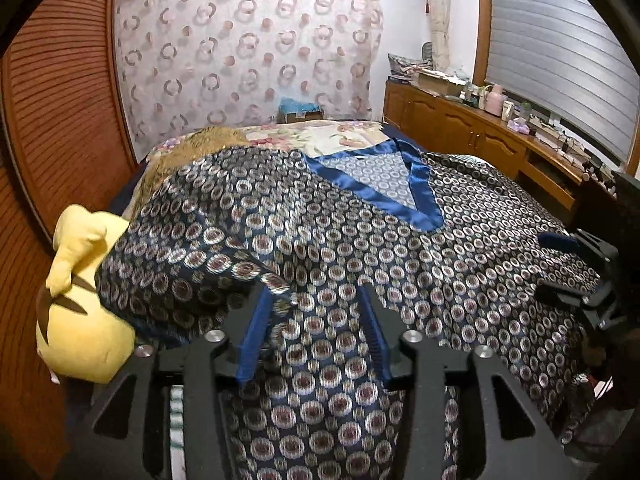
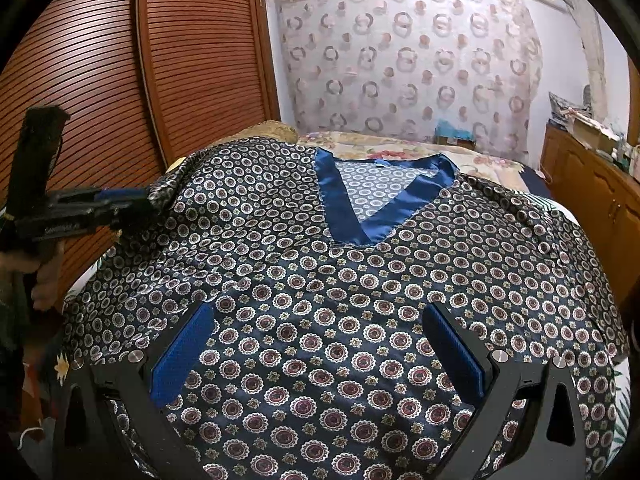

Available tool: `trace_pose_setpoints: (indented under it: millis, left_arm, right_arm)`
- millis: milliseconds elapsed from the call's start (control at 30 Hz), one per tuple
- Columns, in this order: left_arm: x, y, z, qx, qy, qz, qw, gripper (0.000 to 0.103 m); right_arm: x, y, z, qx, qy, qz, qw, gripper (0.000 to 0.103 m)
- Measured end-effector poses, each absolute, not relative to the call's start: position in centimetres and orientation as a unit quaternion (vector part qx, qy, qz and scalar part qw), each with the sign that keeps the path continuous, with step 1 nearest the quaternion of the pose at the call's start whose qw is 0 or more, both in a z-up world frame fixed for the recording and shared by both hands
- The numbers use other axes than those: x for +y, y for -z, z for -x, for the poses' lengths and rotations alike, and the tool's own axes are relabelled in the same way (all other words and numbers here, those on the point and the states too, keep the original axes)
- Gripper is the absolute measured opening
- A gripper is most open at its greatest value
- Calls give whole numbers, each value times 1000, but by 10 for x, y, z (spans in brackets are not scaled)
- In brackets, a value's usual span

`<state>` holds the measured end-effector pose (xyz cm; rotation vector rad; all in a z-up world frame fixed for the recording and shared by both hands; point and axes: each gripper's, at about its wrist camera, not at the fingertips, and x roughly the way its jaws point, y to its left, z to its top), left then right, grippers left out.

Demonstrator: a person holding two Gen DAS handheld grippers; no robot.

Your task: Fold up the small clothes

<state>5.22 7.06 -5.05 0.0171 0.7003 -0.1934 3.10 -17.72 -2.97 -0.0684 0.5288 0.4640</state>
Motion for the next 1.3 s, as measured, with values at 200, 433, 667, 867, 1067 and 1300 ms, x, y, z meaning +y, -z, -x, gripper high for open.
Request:
trace_pose_setpoints:
  millis: [200, 433, 667, 867, 1067, 1300]
  left_arm:
    - [85, 53, -27, 335, 85, 15, 938, 55]
    - [115, 46, -4, 305, 50, 35, 950, 79]
    - [150, 45, 10, 284, 5, 62, 957, 79]
    - [169, 48, 21, 281, -15, 70, 957, 79]
    - [182, 48, 28, 277, -27, 75, 957, 79]
    - [189, 55, 28, 287, -34, 82, 954, 79]
  right_arm:
    - [-173, 25, -33, 259, -235, 41, 936, 103]
    - [-149, 5, -40, 247, -267, 61, 930, 103]
    - [-105, -20, -57, 224, -330, 95, 912, 95]
    - [-55, -34, -91, 227, -402, 115, 879, 79]
    - [11, -32, -129, 243, -448, 151, 847, 74]
    - [82, -3, -163, 269, -461, 232, 813, 70]
